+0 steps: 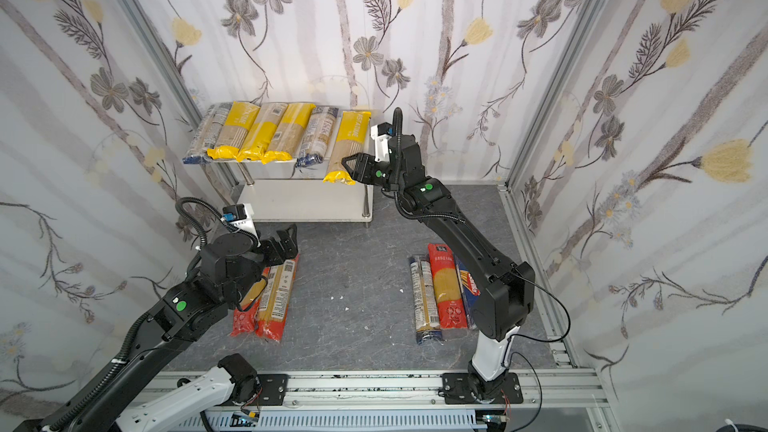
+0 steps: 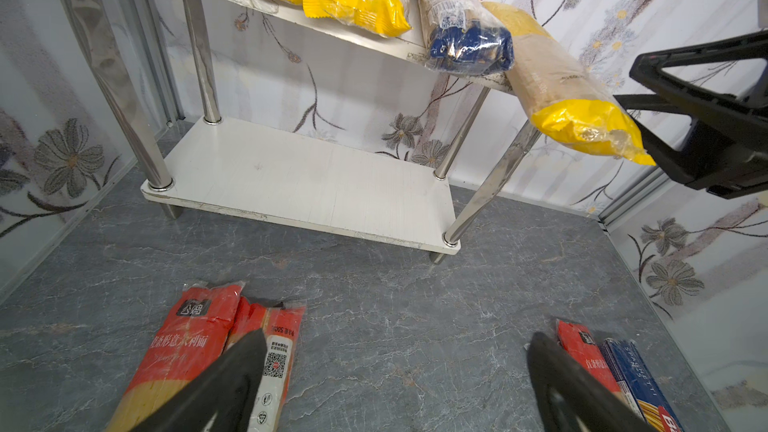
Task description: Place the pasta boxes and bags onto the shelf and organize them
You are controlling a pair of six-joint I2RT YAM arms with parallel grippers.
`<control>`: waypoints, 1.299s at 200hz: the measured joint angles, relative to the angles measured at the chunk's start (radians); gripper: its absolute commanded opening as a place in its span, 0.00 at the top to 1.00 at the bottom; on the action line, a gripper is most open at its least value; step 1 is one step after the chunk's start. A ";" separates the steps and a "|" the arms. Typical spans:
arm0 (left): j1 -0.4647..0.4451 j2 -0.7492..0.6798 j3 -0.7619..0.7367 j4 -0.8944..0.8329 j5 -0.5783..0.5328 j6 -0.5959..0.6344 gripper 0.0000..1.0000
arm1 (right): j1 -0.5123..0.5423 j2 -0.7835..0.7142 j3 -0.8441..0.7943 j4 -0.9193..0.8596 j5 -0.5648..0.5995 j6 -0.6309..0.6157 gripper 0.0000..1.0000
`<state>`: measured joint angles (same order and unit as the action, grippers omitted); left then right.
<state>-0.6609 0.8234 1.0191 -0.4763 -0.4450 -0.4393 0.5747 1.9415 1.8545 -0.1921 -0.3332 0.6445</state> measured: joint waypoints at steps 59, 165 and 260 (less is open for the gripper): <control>0.000 0.015 0.007 0.000 0.003 0.014 0.00 | -0.001 -0.083 -0.070 -0.035 0.051 -0.025 0.17; 0.000 -0.013 0.000 0.000 0.007 0.009 0.00 | 0.031 -0.105 -0.204 0.077 -0.027 0.055 0.20; 0.000 -0.005 0.000 0.000 -0.031 0.024 0.00 | 0.030 0.056 0.006 0.061 -0.058 0.090 0.60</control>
<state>-0.6609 0.8185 1.0191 -0.4759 -0.4755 -0.4156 0.6048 1.9976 1.8603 -0.1310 -0.3916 0.7345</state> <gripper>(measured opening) 0.998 0.419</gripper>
